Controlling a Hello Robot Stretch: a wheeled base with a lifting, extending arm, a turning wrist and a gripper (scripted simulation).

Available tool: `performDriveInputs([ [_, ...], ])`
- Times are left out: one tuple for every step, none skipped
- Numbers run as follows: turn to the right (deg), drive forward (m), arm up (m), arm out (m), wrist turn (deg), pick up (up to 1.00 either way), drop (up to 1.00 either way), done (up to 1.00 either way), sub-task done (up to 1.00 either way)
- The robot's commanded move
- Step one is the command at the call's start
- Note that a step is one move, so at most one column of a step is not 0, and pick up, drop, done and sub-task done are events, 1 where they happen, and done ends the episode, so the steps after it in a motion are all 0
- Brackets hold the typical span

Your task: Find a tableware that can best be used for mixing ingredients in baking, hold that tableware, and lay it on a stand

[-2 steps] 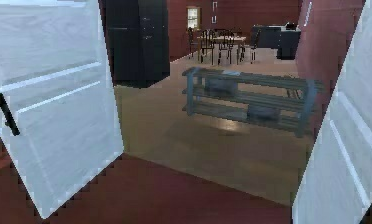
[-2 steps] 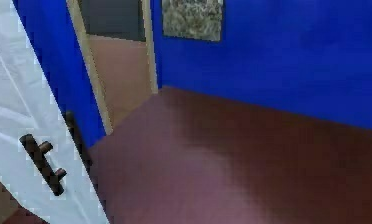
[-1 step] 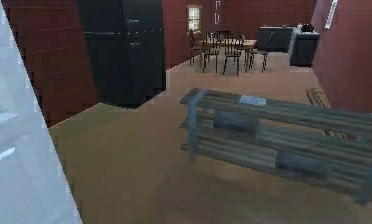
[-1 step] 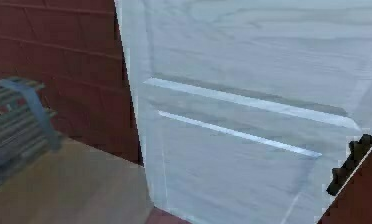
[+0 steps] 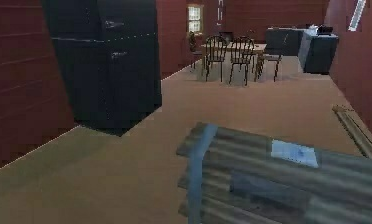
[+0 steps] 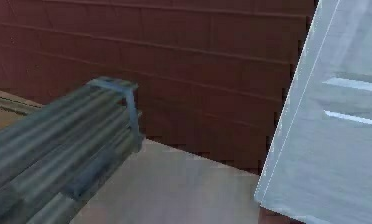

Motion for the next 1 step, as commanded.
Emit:
performDriveInputs([
  [24.0,0.0,0.0,0.0,0.0,0.0,0.0,0.0,0.0],
])
